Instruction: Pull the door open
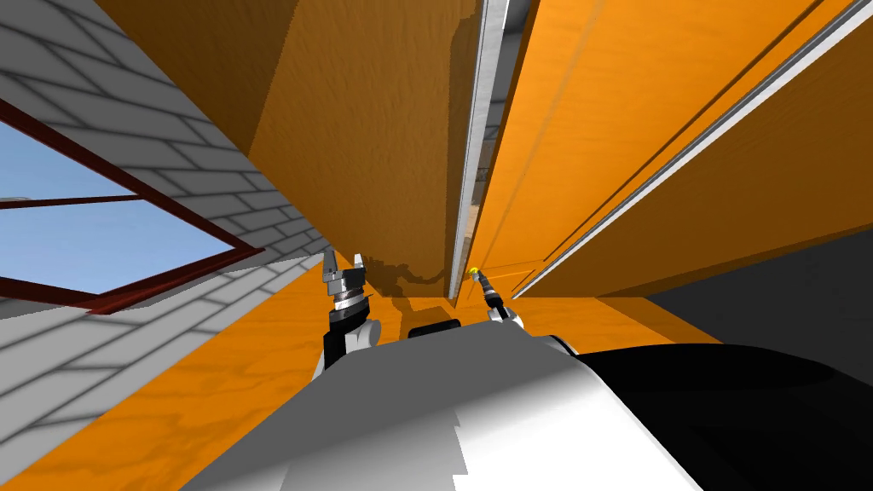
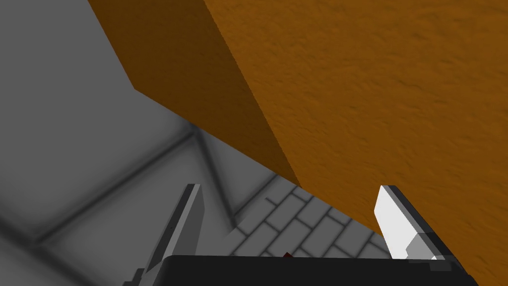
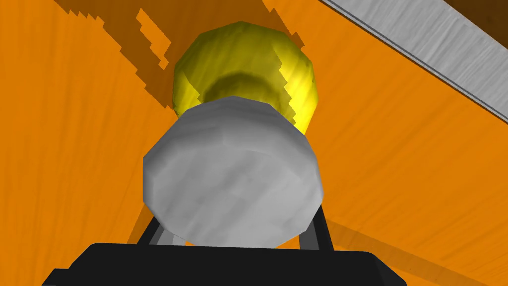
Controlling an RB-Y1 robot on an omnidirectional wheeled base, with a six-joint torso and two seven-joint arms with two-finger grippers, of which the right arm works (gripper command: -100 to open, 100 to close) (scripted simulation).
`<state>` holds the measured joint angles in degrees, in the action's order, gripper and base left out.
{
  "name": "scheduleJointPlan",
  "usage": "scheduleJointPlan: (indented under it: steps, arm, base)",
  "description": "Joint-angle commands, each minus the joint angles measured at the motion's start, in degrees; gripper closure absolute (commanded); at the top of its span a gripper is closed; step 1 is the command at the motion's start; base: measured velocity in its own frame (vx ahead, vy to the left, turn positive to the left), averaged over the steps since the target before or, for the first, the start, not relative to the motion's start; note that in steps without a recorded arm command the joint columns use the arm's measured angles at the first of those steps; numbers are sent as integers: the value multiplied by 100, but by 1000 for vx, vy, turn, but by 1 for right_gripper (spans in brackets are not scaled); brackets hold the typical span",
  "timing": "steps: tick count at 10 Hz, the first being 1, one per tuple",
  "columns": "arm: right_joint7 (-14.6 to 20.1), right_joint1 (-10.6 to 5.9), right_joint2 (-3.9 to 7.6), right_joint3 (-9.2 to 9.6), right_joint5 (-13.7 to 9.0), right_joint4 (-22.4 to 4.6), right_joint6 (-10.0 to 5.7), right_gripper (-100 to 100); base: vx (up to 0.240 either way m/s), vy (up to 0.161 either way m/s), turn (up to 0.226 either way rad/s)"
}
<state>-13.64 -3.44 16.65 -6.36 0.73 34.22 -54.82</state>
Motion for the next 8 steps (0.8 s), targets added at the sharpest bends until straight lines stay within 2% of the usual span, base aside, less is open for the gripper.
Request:
scheduleJointPlan:
  steps: [1, 2, 3, 4, 6, 7, 8]
  arm:
    - [286, 2, -92, 145, -119, 54, 29, 100]
    - [382, 2, -92, 145, -119, 54, 29, 100]
    - [581, -2, -91, 193, -222, 64, 45, 100]
    - [620, -2, -91, 193, -222, 64, 45, 100]
    - [999, -10, -89, 289, -429, 84, 78, 100]
    - [1095, -10, -89, 289, -429, 84, 78, 100]
    - [1280, -15, -88, 338, -535, 94, 94, 100]
  base:
    - [-55, -33, 127]
    - [-47, -37, 40]
    - [-50, -31, 75]
    - [-36, -21, 35]
    - [-48, -28, 83]
    - [-45, -32, 47]
    - [-41, -32, 61]
